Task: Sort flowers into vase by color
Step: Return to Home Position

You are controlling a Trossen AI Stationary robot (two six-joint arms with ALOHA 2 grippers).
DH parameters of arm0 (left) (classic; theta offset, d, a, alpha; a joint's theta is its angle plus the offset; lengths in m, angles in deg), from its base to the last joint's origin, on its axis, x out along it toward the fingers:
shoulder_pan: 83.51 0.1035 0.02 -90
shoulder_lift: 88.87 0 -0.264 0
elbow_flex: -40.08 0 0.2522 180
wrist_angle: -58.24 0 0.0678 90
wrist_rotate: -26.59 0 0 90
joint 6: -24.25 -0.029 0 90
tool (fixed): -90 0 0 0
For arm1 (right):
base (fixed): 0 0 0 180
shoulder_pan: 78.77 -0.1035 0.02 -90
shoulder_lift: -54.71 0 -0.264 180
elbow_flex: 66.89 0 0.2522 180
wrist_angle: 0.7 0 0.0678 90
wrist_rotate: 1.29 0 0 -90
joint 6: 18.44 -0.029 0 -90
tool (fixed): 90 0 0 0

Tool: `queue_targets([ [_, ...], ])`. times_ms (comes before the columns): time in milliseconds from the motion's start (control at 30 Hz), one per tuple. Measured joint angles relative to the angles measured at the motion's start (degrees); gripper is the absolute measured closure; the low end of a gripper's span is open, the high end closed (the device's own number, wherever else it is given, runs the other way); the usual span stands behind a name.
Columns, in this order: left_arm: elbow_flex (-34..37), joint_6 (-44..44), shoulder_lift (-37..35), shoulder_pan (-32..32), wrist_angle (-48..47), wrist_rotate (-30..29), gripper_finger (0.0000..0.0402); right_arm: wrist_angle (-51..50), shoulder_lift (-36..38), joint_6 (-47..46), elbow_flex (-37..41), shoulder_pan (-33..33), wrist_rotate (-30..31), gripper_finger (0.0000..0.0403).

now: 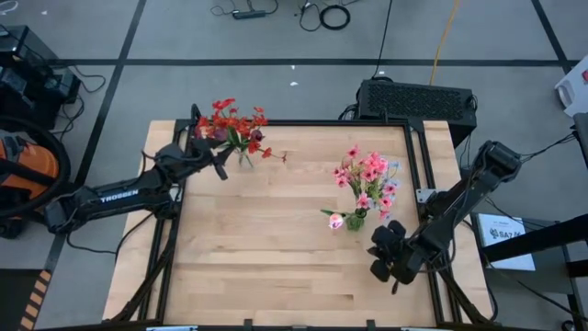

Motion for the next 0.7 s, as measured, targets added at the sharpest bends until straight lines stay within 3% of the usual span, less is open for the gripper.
queue_targets([
  [300, -0.39, 9.39, -3.49, -1.75, 0.07, -0.02, 0.0249, -3.65, 3.19, 13.22, -0.02, -0.06, -12.78, 0.0403],
  [700, -0.45, 9.25, -10.97, -5.05, -1.53, 0.40, 0.0249, -10.64, 3.03, 13.54, -0.02, -0.06, -14.13, 0.0403],
])
